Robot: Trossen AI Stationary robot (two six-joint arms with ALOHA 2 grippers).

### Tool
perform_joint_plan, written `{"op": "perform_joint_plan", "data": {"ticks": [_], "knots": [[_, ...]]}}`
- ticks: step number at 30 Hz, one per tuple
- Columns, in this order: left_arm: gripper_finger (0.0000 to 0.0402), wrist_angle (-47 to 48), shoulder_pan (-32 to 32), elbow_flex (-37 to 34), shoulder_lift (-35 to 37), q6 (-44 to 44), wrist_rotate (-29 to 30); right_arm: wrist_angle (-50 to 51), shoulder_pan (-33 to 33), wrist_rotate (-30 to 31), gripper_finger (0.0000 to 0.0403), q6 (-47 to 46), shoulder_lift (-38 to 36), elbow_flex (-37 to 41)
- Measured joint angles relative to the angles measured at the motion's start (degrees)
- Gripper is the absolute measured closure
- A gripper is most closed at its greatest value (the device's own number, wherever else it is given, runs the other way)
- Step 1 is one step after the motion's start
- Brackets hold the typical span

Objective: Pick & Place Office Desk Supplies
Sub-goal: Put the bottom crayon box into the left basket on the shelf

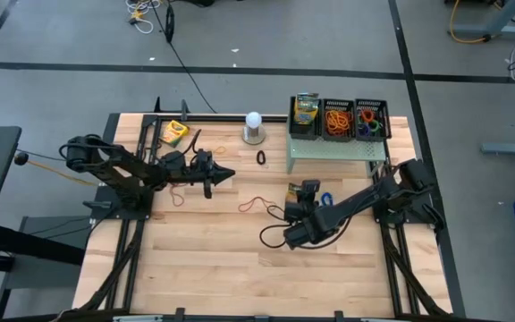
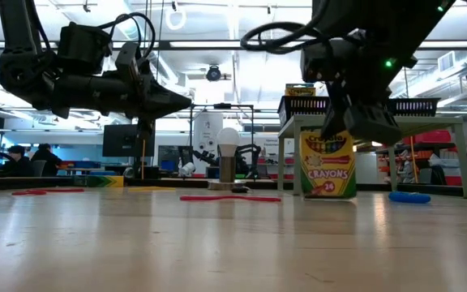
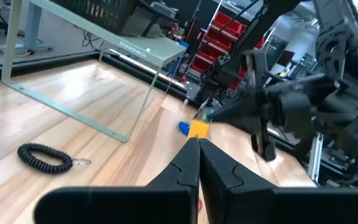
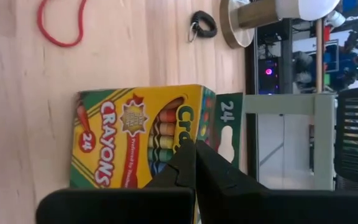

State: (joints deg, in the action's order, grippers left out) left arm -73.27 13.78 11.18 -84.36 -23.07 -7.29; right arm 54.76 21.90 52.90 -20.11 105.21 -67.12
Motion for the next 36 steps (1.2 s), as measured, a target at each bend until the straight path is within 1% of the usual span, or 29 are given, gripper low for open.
{"op": "perform_joint_plan", "data": {"ticks": [4, 16, 24, 28, 32, 36], "knots": [[0.0395, 0.23, 0.0, 0.02, 0.0, 0.15, -0.04, -0.39, 0.7, -0.51, 0.0396, -0.42, 0.21, -0.1], [0.0395, 0.28, 0.04, 0.02, 0.0, 0.51, -0.02, -1.18, 2.19, -3.11, 0.0336, -4.32, 0.0, -0.19], [0.0395, 0.27, 0.04, 0.02, 0.0, 0.37, -0.02, -1.52, 2.4, -4.42, 0.0281, -5.26, 0.0, -0.19], [0.0395, 0.26, 0.04, 0.02, 0.0, 0.08, -0.02, -1.45, 2.38, -5.16, 0.0249, -7.76, 0.0, -0.22], [0.0395, 0.28, 0.04, 0.02, 0.0, 0.0, -0.02, -0.8, 2.35, -6.33, 0.0221, -9.26, 0.0, -1.64], [0.0395, 0.28, 0.04, 0.02, 0.0, 0.01, -0.02, -0.61, 2.35, -6.17, 0.02, -10.38, 0.02, -2.96]]}}
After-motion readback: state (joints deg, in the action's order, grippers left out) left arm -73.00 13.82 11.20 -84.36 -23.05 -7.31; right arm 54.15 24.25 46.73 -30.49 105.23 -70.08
